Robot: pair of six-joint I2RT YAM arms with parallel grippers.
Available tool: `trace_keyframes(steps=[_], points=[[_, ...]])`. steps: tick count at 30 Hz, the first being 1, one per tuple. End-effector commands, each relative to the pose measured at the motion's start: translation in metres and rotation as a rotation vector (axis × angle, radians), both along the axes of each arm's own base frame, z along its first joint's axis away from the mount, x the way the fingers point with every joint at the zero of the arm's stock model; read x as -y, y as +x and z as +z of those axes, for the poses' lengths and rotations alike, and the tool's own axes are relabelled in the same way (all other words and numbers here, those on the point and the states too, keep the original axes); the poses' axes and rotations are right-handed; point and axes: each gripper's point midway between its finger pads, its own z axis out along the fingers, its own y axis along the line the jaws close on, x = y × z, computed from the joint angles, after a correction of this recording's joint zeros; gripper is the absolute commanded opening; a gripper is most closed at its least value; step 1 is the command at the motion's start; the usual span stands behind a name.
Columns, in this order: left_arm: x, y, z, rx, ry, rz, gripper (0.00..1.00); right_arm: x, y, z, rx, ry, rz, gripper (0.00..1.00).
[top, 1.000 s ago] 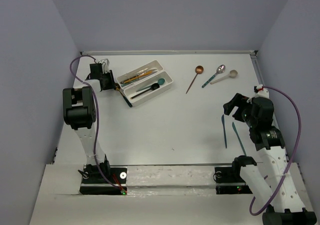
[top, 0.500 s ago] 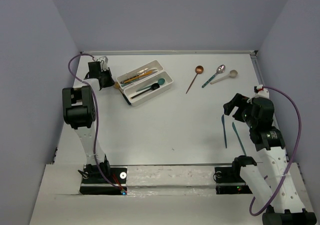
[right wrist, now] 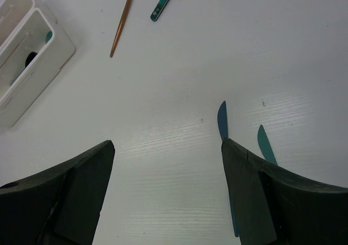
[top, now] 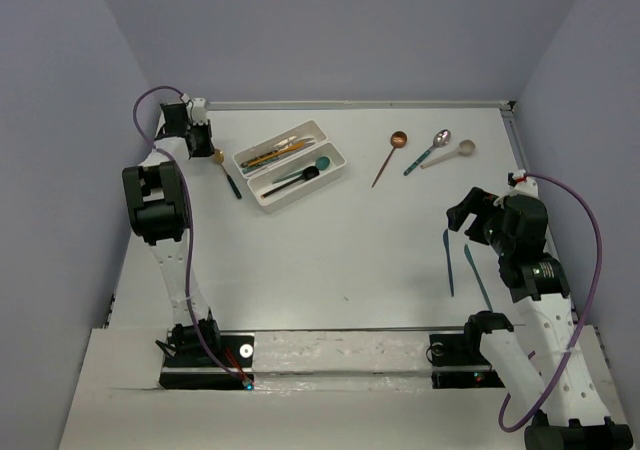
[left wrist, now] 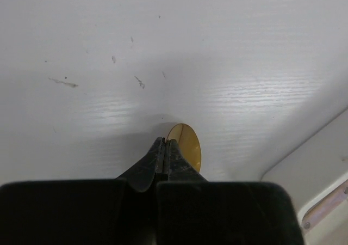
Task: Sort the eating utensils into containers
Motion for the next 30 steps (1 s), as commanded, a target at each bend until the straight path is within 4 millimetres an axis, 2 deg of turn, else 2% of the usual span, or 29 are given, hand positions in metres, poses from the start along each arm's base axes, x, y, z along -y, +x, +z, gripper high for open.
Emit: trace_keyframes(steps=[1, 3, 4, 5, 7, 8, 12, 15, 17, 19, 21, 23, 27, 30], points=[[-0.013, -0.015, -0.012, -0.103, 0.082, -0.032, 0.0, 0.009, 0.006, 0.012, 0.06, -0.03, -0.036, 0.86], [-0.019, -0.012, -0.014, -0.108, 0.105, -0.016, 0.0, 0.009, 0.006, 0.012, 0.057, -0.03, -0.036, 0.86], [-0.019, -0.013, -0.017, -0.123, 0.113, -0.021, 0.03, 0.009, 0.007, 0.011, 0.054, -0.029, -0.036, 0.86], [-0.022, -0.013, -0.018, -0.131, 0.119, -0.014, 0.14, 0.009, 0.007, 0.01, 0.051, -0.028, -0.037, 0.86], [-0.023, -0.011, -0.023, -0.147, 0.12, -0.012, 0.22, 0.009, 0.007, 0.01, 0.049, -0.029, -0.033, 0.86], [-0.023, -0.013, -0.026, -0.162, 0.119, -0.013, 0.29, 0.008, 0.007, 0.011, 0.052, -0.029, -0.032, 0.86], [-0.021, -0.016, -0.025, -0.159, 0.116, -0.015, 0.41, 0.008, 0.006, 0.012, 0.058, -0.026, -0.031, 0.86], [-0.021, -0.022, -0.016, -0.142, 0.122, -0.008, 0.53, 0.007, 0.006, 0.013, 0.063, -0.025, -0.028, 0.86], [-0.02, -0.028, -0.002, -0.11, 0.116, 0.01, 0.56, 0.007, 0.006, 0.013, 0.061, -0.025, -0.025, 0.86], [-0.011, -0.04, 0.013, -0.061, 0.086, 0.002, 0.63, 0.007, 0.006, 0.012, 0.06, -0.023, -0.024, 0.86], [-0.005, -0.053, 0.019, -0.049, 0.078, -0.002, 0.63, 0.007, 0.006, 0.013, 0.061, -0.024, -0.023, 0.86], [-0.003, -0.056, 0.022, -0.04, 0.071, 0.006, 0.63, 0.007, 0.005, 0.015, 0.069, -0.024, -0.023, 0.86], [0.004, -0.076, 0.014, -0.059, 0.065, 0.001, 0.63, 0.007, 0.004, 0.017, 0.078, -0.026, -0.022, 0.86], [0.015, -0.082, 0.014, -0.055, 0.044, -0.028, 0.63, 0.007, 0.004, 0.017, 0.078, -0.025, -0.023, 0.86]])
